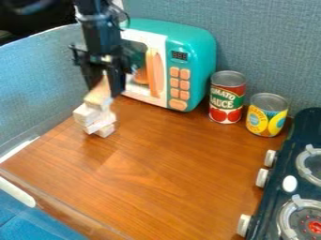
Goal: Pon bloque encima de torre
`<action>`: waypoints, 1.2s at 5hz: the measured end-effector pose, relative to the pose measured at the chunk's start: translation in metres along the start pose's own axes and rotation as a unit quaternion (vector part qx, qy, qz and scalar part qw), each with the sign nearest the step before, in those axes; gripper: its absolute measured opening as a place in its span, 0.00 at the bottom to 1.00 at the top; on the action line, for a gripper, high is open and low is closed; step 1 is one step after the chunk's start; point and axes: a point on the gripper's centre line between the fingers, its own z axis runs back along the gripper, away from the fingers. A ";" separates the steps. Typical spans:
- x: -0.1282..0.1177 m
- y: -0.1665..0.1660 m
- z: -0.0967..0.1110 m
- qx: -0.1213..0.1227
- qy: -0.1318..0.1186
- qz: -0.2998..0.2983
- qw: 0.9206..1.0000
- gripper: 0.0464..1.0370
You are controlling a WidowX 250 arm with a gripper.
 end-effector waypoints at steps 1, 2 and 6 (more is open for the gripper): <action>0.012 0.018 0.007 0.014 0.005 0.021 1.000 0.53; 0.021 0.048 -0.008 0.012 0.035 0.062 0.997 0.53; 0.021 0.072 -0.036 0.022 0.086 0.087 0.992 0.53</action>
